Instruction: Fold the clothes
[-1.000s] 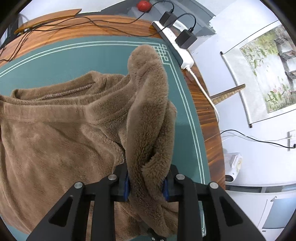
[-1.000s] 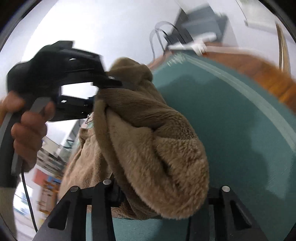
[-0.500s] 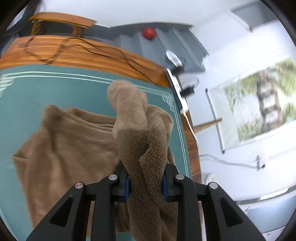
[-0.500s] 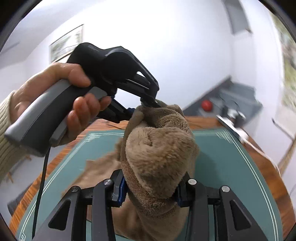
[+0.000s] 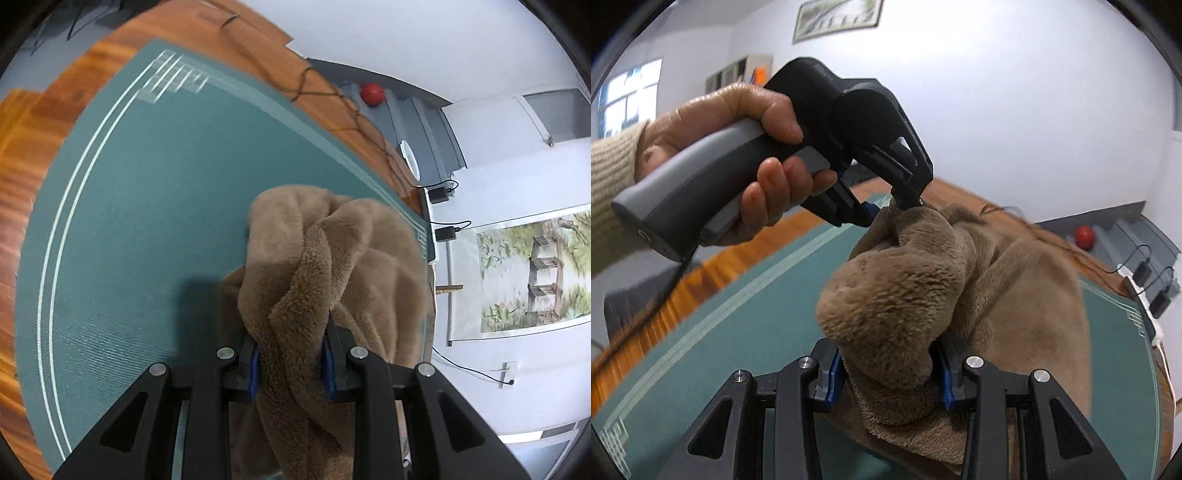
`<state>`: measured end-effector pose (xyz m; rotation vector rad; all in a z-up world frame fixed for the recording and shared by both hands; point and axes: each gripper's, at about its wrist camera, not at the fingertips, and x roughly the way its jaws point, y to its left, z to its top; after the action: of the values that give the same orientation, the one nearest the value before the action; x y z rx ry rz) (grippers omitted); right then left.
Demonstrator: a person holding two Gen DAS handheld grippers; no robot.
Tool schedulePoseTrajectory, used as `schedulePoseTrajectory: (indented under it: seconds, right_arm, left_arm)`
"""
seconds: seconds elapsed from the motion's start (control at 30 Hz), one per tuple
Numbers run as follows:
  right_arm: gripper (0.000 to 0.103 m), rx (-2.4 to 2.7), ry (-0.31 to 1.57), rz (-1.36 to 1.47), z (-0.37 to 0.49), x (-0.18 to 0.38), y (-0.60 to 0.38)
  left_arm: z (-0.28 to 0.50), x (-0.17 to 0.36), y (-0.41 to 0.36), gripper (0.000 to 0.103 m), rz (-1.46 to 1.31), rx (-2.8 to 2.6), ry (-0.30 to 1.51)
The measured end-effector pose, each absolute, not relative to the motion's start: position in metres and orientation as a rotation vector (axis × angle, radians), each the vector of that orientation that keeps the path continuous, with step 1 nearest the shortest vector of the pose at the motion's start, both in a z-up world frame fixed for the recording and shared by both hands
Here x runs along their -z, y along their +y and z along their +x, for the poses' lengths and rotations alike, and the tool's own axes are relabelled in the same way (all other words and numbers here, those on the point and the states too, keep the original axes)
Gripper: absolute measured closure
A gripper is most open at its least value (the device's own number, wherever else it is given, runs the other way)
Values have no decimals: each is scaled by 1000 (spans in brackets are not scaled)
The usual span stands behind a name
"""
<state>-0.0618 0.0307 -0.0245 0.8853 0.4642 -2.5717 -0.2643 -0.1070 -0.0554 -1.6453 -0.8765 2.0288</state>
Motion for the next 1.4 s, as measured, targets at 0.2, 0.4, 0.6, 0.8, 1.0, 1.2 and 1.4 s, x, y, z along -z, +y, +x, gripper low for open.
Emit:
schedulePoseTrajectory:
  seconds: [0.2, 0.4, 0.6, 0.8, 1.0, 1.2, 1.4]
  right_arm:
    - [32, 2492, 551, 919, -58, 41, 16]
    - [21, 2415, 382, 884, -41, 12, 30]
    - [21, 2626, 169, 873, -22, -24, 99]
    - [21, 2821, 232, 970, -68, -16, 159]
    - [21, 2766, 375, 1103, -79, 28, 167]
    - [17, 2775, 348, 1112, -76, 51, 182]
    - [10, 2748, 233, 1162, -80, 56, 193]
  left_arm:
    - [-264, 79, -128, 33, -1639, -2036, -931]
    - [-251, 42, -147, 25, -1529, -2129, -928]
    - [-206, -10, -111, 22, -1370, -2117, -765]
    - [-171, -7, -47, 22, -1372, -2109, -522]
    - [-165, 53, -51, 21, -1591, -2178, -546]
    - [-153, 88, -63, 15, -1621, -2110, -772]
    - [-155, 91, -65, 13, -1621, -2091, -820]
